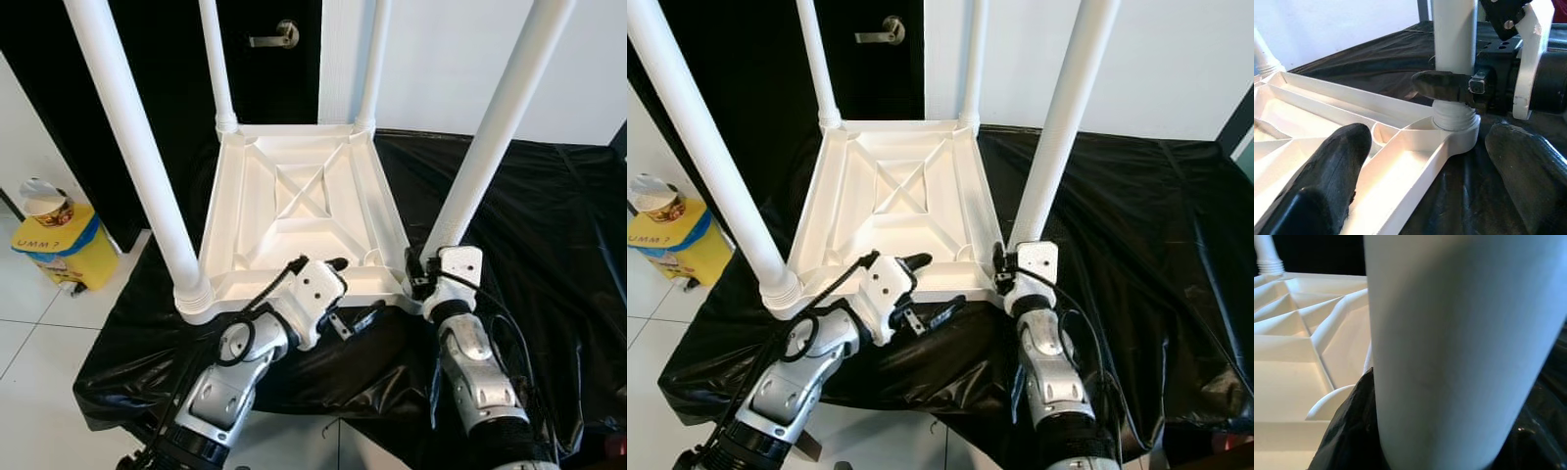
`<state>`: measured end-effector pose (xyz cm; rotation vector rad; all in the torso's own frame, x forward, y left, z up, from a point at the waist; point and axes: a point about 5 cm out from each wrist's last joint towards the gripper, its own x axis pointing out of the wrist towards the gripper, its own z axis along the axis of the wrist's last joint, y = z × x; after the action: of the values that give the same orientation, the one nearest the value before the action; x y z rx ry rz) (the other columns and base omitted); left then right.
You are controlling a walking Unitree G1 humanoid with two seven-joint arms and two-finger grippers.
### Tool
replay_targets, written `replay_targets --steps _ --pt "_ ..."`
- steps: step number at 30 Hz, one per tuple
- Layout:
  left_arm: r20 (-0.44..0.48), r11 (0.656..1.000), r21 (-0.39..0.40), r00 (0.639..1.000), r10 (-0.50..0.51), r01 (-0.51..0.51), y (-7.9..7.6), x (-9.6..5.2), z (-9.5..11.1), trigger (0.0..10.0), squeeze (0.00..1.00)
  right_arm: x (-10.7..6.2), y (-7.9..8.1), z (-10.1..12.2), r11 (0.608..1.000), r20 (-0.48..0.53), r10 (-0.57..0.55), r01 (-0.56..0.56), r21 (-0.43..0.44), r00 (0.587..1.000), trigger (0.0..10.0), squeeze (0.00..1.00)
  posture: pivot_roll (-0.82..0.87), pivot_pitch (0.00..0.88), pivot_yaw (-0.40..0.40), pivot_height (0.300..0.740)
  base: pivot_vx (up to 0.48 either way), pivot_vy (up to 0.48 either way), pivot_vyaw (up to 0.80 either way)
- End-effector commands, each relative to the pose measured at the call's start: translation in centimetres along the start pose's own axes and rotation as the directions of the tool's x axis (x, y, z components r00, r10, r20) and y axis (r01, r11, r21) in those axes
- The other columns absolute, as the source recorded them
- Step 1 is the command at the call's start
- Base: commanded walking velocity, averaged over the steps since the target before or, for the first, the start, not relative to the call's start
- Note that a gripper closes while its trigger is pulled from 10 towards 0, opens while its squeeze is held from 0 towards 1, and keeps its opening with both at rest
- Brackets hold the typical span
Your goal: Building children table
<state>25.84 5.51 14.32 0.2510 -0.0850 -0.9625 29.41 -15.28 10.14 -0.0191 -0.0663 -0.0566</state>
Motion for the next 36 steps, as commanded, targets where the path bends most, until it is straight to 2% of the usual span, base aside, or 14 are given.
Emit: replay_targets --steps 1,9,22,23,24,25,30,32,36 --pt "0.001 1.000 0.016 1.000 -0.001 0.001 -0.1 -0.1 0.3 10.0 0.00 -1.0 -1.5 -2.4 0.996 -0.122 -0.087 0.083 -0.039 0.989 10.0 0.00 0.08 0.014 -0.044 0.740 0.000 0.000 0.00" --pt "-0.002 1.000 0.014 1.000 0.021 -0.021 -0.2 -0.3 0.2 10.0 0.00 -1.4 -1.0 -1.8 0.992 -0.121 -0.123 0.118 -0.046 0.985 10.0 0.00 0.11 0.016 -0.079 0.740 0.000 0.000 0.00" --pt "0.002 0.998 0.027 0.999 0.051 -0.051 0.2 -0.4 0.3 10.0 0.00 -0.9 -1.2 -0.9 0.990 -0.100 -0.139 0.134 -0.050 0.985 10.0 0.00 0.14 0.000 -0.102 0.740 0.000 0.000 0.00" --pt "0.000 0.998 0.028 0.999 0.054 -0.054 0.2 -0.3 0.3 10.0 0.00 -0.9 -1.3 -0.9 0.990 -0.100 -0.139 0.134 -0.050 0.985 10.0 0.43 0.13 0.003 -0.102 0.740 0.000 0.000 0.00" --pt "0.000 0.998 0.028 0.999 0.054 -0.054 0.2 -0.3 0.3 10.0 0.00 -0.9 -1.3 -0.9 0.990 -0.100 -0.139 0.134 -0.050 0.985 10.0 0.43 0.13 0.003 -0.102 0.740 0.000 0.000 0.00" --pt "0.001 0.998 0.026 0.998 0.056 -0.056 0.1 -0.3 0.3 10.0 0.00 -1.0 -1.3 -0.8 0.990 -0.100 -0.137 0.133 -0.050 0.986 10.0 1.00 0.13 0.004 -0.102 0.740 0.000 0.000 0.00" --pt "0.009 0.998 0.019 0.999 0.052 -0.052 -0.3 -0.1 0.4 10.0 0.00 -1.0 -1.3 -0.4 0.994 -0.077 -0.109 0.107 -0.030 0.991 10.0 1.00 0.14 0.013 -0.108 0.740 0.000 0.000 0.00" --pt "0.004 0.998 0.015 0.998 0.057 -0.057 -0.4 -0.3 0.3 10.0 0.00 -0.9 -1.3 0.2 0.998 -0.034 -0.056 0.055 -0.015 0.998 10.0 1.00 0.14 0.021 -0.113 0.740 0.000 0.000 0.00" --pt "0.003 0.998 0.013 0.998 0.059 -0.059 -0.5 -0.3 0.3 10.0 0.00 -0.9 -1.2 0.5 1.000 -0.013 -0.017 0.017 -0.005 1.000 10.0 1.00 0.14 0.022 -0.116 0.740 0.000 0.000 0.00"
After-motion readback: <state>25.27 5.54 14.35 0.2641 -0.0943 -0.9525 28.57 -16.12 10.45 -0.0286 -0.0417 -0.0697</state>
